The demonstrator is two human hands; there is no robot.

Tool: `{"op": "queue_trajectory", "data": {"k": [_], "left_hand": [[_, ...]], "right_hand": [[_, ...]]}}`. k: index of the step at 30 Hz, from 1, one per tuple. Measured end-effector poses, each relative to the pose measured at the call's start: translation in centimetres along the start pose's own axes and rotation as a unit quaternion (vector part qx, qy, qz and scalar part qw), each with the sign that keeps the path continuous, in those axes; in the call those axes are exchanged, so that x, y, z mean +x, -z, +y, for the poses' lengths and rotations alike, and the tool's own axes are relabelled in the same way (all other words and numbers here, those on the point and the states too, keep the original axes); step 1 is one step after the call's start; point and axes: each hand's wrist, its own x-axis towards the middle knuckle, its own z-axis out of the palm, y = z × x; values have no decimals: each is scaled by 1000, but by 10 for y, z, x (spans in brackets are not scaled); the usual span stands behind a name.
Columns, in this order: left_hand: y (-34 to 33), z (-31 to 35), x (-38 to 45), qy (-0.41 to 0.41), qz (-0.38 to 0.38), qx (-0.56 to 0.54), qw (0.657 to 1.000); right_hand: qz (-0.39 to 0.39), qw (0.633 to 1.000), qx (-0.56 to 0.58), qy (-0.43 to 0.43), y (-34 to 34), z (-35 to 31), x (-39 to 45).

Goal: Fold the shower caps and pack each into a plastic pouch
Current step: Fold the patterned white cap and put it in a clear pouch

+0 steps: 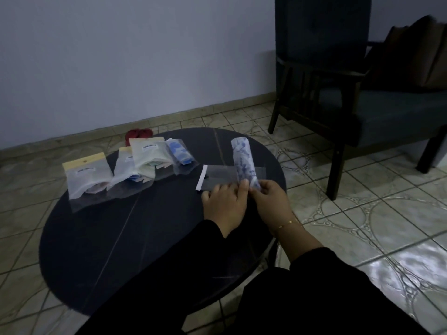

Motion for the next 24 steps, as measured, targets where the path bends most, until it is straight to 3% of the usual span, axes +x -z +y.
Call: {"op": "queue_trajectory", "data": {"k": [4,6,9,12,17,24], "left_hand": [[-1,-23,-17,-65,64,176,980],[2,-36,-26,-74,89,208,971],[8,-53,-36,-91,129,200,967],[17,-64,-42,-73,110,196,972],[27,-74,-46,35,119,162,979],[37,-97,-46,95,118,92,984]], "right_hand": [[29,999,-35,25,-5,-3,-8],[37,996,-72,35,-8,-5,-12],[13,985,-170,37,-12,-7,-13],[-33,977,-208,33,-18,-13,-16],[-96,977,-189,34,-33,-21,-25],[-158,976,-151,2,-23,-31,-21]]}}
